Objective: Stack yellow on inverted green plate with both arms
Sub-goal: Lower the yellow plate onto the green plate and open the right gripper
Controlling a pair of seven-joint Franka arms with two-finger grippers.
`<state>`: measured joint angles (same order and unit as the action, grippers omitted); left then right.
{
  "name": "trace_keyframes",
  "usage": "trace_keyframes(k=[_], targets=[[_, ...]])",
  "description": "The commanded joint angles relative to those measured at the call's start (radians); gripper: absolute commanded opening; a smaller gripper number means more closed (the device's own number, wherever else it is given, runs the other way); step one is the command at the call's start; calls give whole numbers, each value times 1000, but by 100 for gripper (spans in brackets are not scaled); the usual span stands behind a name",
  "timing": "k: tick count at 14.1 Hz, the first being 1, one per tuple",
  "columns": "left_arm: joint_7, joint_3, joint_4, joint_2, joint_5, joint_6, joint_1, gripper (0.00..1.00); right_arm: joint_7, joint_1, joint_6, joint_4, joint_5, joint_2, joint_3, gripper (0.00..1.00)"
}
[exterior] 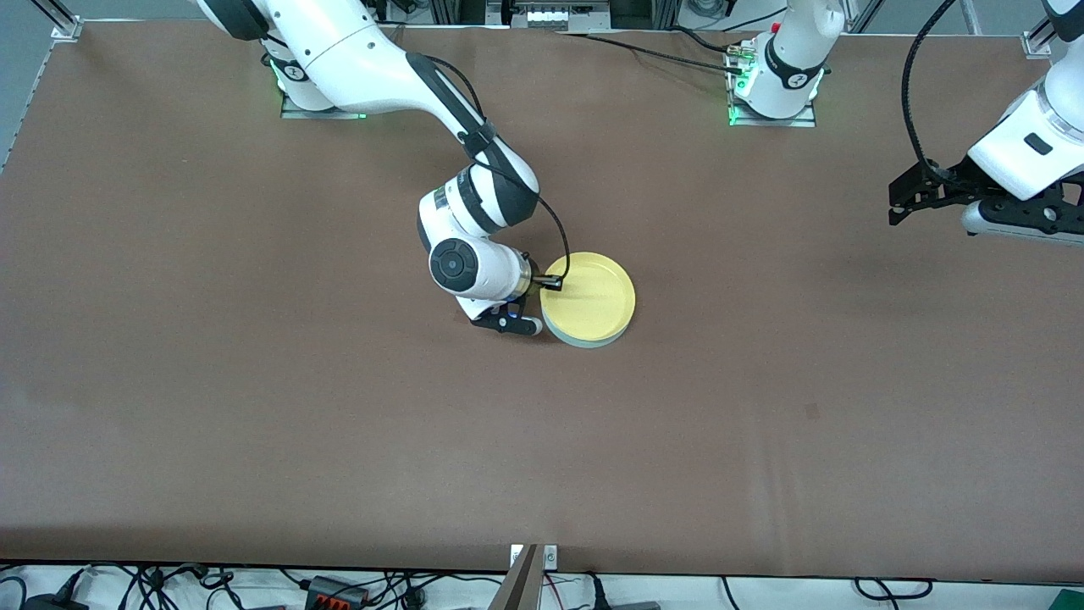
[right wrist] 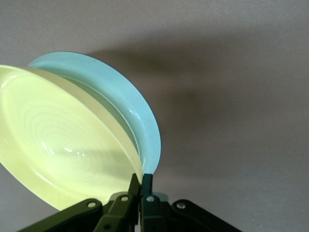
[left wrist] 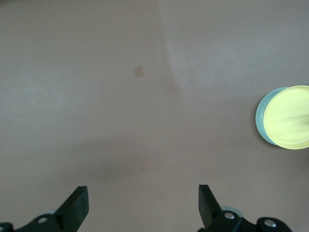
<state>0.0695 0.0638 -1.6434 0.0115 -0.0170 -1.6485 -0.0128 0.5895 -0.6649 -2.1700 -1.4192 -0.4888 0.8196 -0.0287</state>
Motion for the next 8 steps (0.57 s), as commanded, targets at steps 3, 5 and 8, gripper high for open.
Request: trace_keyframes(k=[3,5,8], targets=[[13,13,14,-1,-21,15,1,100,12,-7,-14,28,-17,18,6,99],[12,13,14,-1,-21,15,1,100,7,-7,-14,37,-17,15,6,100],[12,13,14,-1,-21,16,1,100,22,-12,-2,63,-1,1,12,100]])
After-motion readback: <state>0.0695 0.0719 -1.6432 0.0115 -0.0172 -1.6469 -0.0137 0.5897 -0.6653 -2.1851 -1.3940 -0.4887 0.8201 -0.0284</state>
